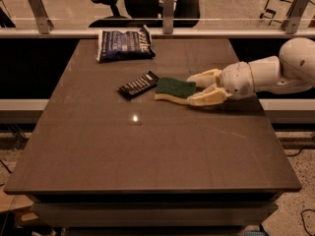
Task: Move sponge near rxbar chocolate
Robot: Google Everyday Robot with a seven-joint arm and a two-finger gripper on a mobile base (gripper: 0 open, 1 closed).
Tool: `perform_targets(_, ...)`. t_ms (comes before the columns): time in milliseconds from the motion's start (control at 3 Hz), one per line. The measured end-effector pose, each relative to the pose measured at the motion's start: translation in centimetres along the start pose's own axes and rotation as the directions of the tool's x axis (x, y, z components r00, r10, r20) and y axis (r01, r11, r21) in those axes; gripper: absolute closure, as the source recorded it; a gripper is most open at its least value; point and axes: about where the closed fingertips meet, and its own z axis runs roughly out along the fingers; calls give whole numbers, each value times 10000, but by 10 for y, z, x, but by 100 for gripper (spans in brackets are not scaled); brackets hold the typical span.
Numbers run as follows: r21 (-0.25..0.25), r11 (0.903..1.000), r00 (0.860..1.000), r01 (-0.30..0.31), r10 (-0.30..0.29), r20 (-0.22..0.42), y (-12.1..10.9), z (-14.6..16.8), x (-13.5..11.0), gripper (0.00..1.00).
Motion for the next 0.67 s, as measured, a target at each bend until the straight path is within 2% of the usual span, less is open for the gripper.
perform_targets(333,-45,10000,10000,5,-5,11,0,3,-1,0)
perform_targets(667,-46,10000,10000,5,-5,12,0,3,-1,0)
